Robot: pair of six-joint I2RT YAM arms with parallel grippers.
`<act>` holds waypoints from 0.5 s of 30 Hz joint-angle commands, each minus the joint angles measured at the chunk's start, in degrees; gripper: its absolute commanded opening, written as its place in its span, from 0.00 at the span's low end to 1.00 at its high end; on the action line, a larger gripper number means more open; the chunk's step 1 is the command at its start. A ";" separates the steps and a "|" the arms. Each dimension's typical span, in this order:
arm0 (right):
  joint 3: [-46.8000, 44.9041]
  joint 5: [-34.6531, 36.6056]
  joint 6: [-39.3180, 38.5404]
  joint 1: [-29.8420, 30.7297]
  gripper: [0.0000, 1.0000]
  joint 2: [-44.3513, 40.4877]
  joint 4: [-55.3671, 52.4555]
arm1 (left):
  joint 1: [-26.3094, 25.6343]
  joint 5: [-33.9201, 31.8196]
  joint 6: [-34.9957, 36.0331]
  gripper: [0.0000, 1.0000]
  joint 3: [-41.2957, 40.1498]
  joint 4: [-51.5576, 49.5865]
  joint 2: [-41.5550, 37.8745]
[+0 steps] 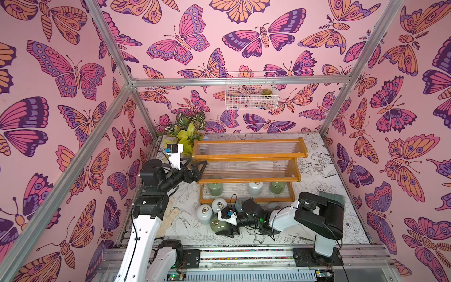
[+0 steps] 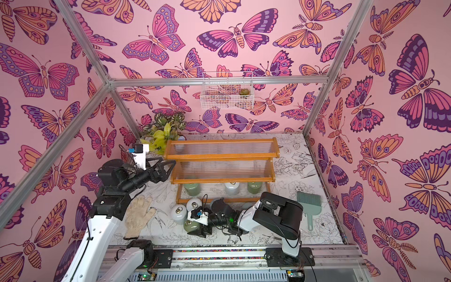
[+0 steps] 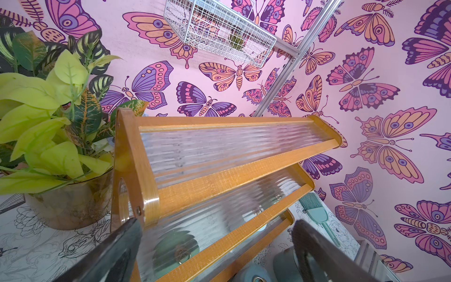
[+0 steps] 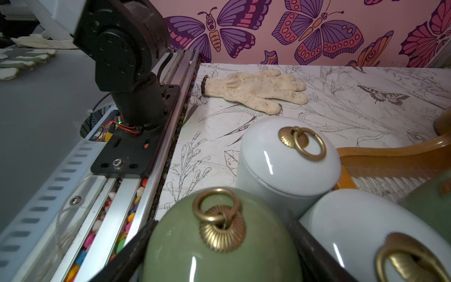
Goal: Remove the tea canisters from the shelf
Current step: Place the tea canister at the center of the board.
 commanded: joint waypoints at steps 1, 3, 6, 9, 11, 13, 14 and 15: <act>0.20 3.67 1.47 -0.42 0.57 0.60 3.13 | -0.46 0.09 -0.01 0.99 -0.09 0.68 0.15; -0.22 3.99 1.18 -0.41 0.62 0.40 2.58 | -0.46 -0.08 0.10 0.99 -0.09 0.73 0.15; -0.27 4.11 0.53 -0.46 0.67 0.04 1.07 | -0.46 -0.14 0.17 0.99 -0.16 0.74 0.15; -0.02 4.50 0.00 -0.49 0.77 -0.92 -0.20 | -0.46 -0.39 0.30 0.99 -0.27 0.70 0.16; 0.53 4.13 -0.73 -0.42 0.83 -1.88 -2.28 | -0.46 -0.43 0.33 0.99 -0.35 0.72 0.11; 0.75 4.04 -1.44 -0.46 0.87 -2.80 -3.37 | -0.46 -0.58 0.37 0.99 -0.32 0.71 0.05; 0.84 3.88 -2.02 -0.43 0.90 -3.38 -4.02 | -0.46 -0.61 0.46 0.99 -0.27 0.68 -0.02; 0.96 3.90 -2.40 -0.44 0.94 -4.04 -4.79 | -0.46 -0.60 0.48 0.99 -0.27 0.67 -0.06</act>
